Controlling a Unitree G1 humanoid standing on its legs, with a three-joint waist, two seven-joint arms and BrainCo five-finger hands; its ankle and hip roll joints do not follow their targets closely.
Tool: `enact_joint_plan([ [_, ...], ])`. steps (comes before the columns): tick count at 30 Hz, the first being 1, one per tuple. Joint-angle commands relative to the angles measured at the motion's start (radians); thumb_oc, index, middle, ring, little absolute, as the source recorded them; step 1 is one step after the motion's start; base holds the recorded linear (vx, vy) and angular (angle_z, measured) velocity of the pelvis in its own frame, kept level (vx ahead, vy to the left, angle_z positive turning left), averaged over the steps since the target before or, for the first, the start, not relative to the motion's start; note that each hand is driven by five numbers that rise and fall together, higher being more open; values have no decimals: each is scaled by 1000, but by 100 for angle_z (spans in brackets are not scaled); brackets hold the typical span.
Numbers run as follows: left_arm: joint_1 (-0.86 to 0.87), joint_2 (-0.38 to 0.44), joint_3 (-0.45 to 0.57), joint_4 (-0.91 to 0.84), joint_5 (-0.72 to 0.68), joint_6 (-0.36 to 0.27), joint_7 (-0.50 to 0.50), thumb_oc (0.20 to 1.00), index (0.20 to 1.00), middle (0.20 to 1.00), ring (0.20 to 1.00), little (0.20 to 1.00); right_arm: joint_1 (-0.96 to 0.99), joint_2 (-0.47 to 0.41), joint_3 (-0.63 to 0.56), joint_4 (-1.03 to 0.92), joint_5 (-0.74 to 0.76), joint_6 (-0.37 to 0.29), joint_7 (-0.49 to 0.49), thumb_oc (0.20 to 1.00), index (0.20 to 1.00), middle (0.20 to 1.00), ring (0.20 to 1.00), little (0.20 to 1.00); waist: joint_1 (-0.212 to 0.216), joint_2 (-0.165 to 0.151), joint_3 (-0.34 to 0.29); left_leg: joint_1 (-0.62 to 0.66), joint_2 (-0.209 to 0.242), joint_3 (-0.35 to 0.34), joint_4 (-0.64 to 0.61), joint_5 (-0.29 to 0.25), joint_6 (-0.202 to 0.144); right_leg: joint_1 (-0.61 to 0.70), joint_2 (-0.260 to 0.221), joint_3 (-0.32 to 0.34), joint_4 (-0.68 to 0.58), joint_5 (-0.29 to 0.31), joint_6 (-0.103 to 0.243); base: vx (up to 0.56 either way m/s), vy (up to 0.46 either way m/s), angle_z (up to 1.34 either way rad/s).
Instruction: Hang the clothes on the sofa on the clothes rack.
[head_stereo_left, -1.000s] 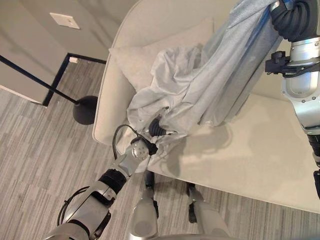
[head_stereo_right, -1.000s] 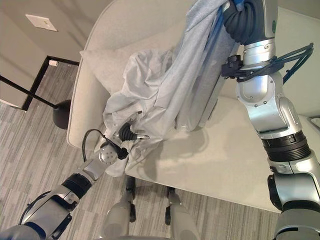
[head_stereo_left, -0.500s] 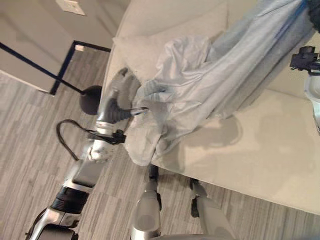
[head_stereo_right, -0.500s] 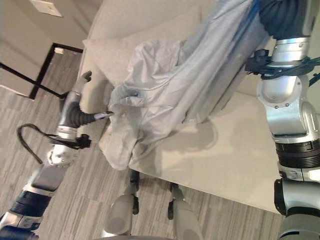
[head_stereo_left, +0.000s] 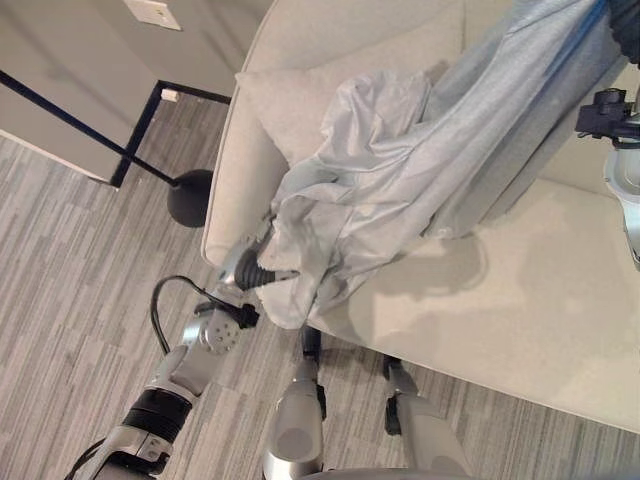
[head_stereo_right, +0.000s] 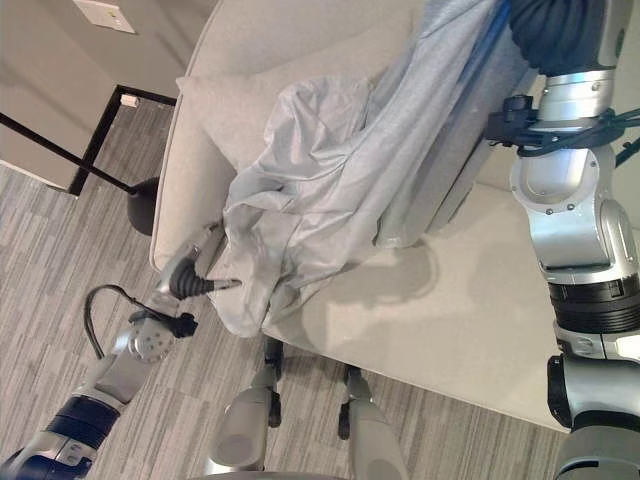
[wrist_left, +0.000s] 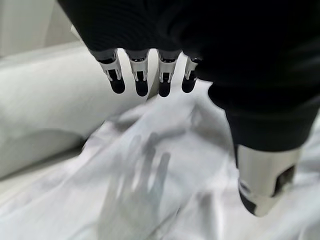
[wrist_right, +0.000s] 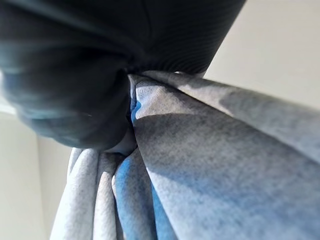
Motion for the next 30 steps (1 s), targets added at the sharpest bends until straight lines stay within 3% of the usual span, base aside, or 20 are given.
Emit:
enact_joint_plan([
  [1, -91, -1, -48, 46, 54, -7, 64, 1000, 1000, 1000, 1000, 1000, -116, -18, 22, -36, 13, -36, -42, 200, 200, 200, 200, 200, 12, -38, -60, 19, 3, 10, 3, -58, -62, 6, -30, -55, 51, -56, 128, 0, 0, 0],
  [18, -187, -7, 0, 184, 56, 56, 181, 1000, 1000, 1000, 1000, 1000, -149, 0, 51, -47, 45, -40, -52, 200, 200, 200, 200, 200, 4, -31, -48, -7, 4, 14, 3, -50, -67, -23, -29, -60, 49, -45, 132, 0, 0, 0],
  [30, -155, 10, 102, 151, 1, 67, 233, 1000, 1000, 1000, 1000, 1000, -158, 7, 38, -57, 45, -28, -61, 200, 200, 200, 200, 200, 13, -24, -36, -25, 4, 10, 3, -45, -71, -42, -30, -64, 51, -40, 129, 0, 0, 0],
])
